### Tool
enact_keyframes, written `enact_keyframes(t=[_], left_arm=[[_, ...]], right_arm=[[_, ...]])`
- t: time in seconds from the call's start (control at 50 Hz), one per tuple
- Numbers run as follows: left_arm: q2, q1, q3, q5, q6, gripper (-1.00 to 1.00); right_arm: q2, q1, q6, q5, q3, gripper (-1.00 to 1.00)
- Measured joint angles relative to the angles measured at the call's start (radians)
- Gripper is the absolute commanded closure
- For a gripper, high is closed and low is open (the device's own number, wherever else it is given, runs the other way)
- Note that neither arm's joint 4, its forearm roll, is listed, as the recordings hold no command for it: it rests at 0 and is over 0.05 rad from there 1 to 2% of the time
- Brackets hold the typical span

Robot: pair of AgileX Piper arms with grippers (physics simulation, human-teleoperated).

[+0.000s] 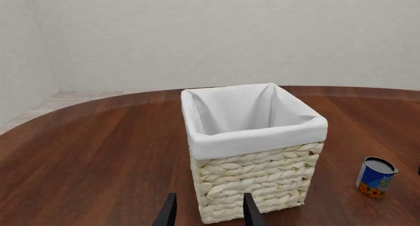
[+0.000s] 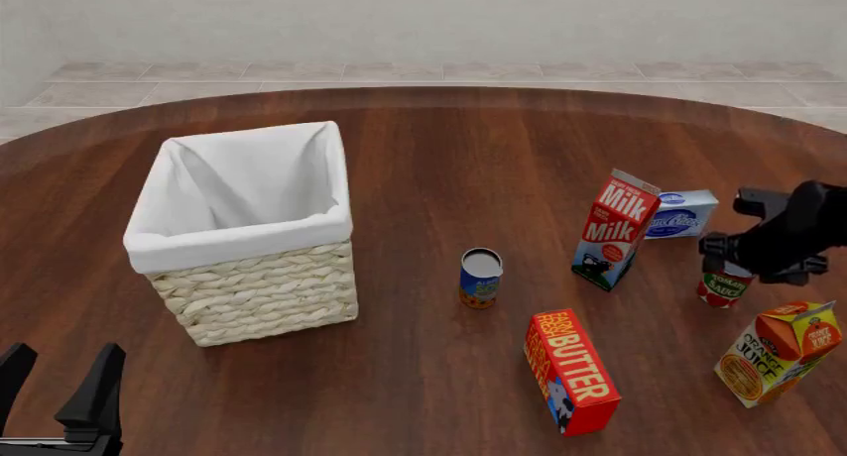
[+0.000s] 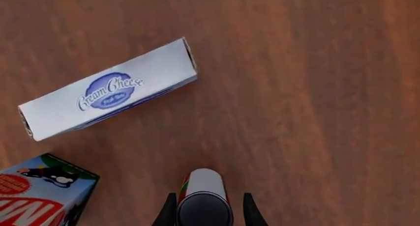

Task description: Pick up the tomato sauce, and put it in the basket.

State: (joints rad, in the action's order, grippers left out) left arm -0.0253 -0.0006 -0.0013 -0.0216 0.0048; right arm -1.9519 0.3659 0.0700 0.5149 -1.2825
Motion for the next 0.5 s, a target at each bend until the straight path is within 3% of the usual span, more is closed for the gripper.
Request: enact_keyframes(t=[0.34,0.36,0.5], left_arm=[[0.0,0.0,0.0,0.0,0.0,-1.0],[0.0,0.0,0.0,0.0,0.0,-1.0],[0.0,0.0,0.0,0.0,0.0,-1.0]], right_arm=[[-0.013,-0.001,-0.001,-0.006,0.0,-1.0],[-0.013,-0.001,-0.002,-0.007,0.0,1.0],[-0.006,-0.009,0.004,-0.01,0.003,1.0]])
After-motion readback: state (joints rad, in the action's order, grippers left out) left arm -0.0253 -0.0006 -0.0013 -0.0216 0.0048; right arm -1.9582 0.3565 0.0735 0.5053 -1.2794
